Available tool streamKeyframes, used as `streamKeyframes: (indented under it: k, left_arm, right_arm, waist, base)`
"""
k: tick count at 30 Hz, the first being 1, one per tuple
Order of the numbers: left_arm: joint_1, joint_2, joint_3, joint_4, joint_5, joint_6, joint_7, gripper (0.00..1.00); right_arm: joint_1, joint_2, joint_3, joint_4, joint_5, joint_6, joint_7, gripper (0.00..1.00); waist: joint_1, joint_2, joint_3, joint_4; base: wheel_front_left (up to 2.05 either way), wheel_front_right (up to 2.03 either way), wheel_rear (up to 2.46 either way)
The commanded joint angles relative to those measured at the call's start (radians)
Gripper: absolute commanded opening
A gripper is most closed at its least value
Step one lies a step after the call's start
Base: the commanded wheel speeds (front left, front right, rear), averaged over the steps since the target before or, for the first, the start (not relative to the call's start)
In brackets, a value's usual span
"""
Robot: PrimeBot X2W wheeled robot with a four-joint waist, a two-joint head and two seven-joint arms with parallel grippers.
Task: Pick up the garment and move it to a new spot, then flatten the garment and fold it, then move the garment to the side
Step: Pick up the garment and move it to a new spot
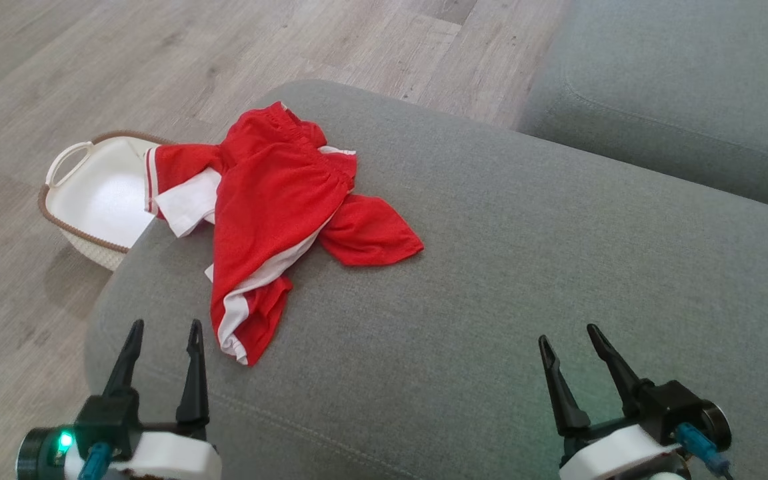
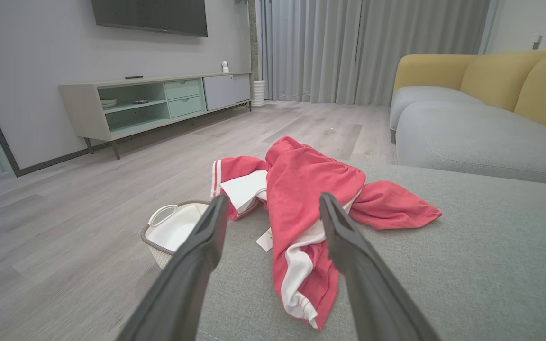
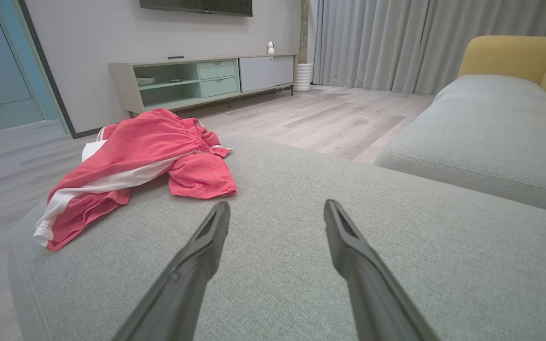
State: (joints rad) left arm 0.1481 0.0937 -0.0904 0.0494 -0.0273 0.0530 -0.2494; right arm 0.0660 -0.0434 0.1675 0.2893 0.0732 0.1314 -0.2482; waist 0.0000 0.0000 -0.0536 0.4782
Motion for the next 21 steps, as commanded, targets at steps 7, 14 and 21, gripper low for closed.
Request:
streamKeyframes:
  k: [7,14,21]
  left_arm:
    - [-0.048,0.026,0.06,-0.073,0.009,0.002,-0.012,1.0]
    - [-0.22,0.093,0.076,-0.169,0.013,-0.046,-0.012,1.0]
    - [-0.581,0.193,0.085,0.026,-0.007,-0.125,-0.001,1.0]
  right_arm:
    - [-0.038,-0.007,0.02,-0.025,-0.003,-0.001,-0.014,1.0]
    - [-0.057,-0.007,-0.014,-0.03,-0.064,-0.001,-0.014,1.0]
    - [-0.102,-0.012,-0.039,-0.03,-0.127,-0.001,-0.014,1.0]
  waist:
    - [0.0,0.0,0.023,-0.043]
    - [0.0,0.0,0.117,-0.103]
    - [0.0,0.0,0.218,-0.161]
  base:
    - [0.0,0.0,0.0]
    - [0.0,0.0,0.0]
    - [0.0,0.0,0.0]
